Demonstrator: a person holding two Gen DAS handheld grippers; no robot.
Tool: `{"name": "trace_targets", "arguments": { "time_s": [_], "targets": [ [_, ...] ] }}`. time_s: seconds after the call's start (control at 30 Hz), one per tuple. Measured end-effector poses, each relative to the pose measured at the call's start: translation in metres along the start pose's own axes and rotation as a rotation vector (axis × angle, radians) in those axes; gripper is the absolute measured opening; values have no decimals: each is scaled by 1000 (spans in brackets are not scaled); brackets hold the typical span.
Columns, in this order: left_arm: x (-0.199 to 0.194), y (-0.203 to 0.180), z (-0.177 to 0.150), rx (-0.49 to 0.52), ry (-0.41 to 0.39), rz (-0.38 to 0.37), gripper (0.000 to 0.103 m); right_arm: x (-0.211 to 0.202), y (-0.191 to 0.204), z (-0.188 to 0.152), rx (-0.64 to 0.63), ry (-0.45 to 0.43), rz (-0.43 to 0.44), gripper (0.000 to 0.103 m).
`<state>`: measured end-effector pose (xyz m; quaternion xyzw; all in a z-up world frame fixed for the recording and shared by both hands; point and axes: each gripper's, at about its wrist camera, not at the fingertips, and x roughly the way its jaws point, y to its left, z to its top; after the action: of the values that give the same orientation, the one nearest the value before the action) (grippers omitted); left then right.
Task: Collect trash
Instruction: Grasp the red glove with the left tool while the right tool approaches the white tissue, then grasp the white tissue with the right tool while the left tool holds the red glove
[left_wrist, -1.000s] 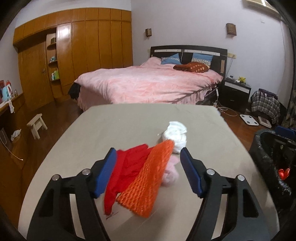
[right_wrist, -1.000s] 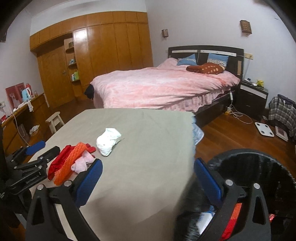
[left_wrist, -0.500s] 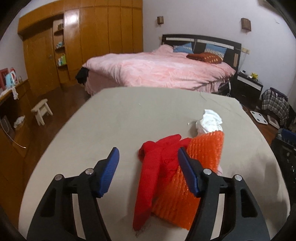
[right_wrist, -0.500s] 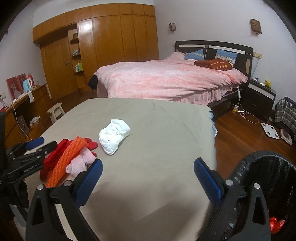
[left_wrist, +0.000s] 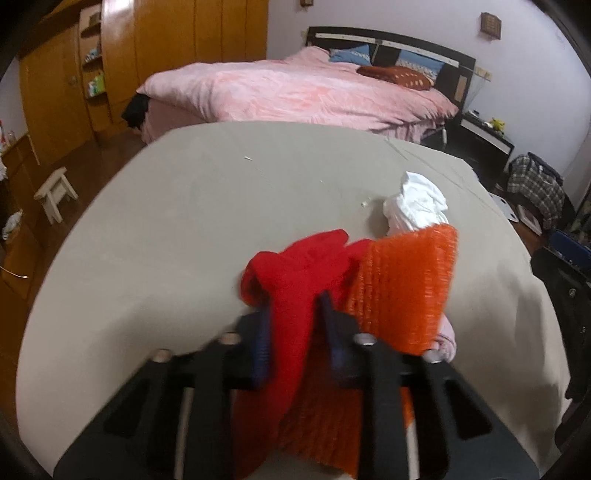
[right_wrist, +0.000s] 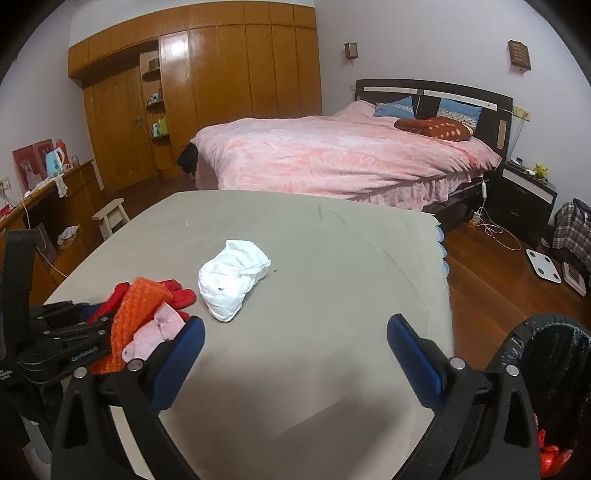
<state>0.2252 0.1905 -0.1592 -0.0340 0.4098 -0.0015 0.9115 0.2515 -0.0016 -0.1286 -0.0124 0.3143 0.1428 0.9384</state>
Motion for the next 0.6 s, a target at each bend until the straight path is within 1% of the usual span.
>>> {"name": "trace_targets", "arguments": {
  "time_s": [0.03,0.13,0.27,0.37,0.47,0.6],
  "targets": [
    [-1,0,-1,-1,-3,0,13,1,1,0,-1,2,0,97],
    [-6,2,-1,-16,-24,-7,8,3,2,0,-4,5,2,97],
    [-22,9,4,-60,-100,-8,8,4,1,5,-5,-5,3,97],
    [-35,16,15,-94,-153,-12,8,7,2,12,-5,-14,4,97],
    [-44,18,28,-78,-208,8,8,14,6,22,-5,-32,8,97],
    [-44,19,40,-68,-241,29,8,31,12,32,6,-28,22,97]
  ]
}}
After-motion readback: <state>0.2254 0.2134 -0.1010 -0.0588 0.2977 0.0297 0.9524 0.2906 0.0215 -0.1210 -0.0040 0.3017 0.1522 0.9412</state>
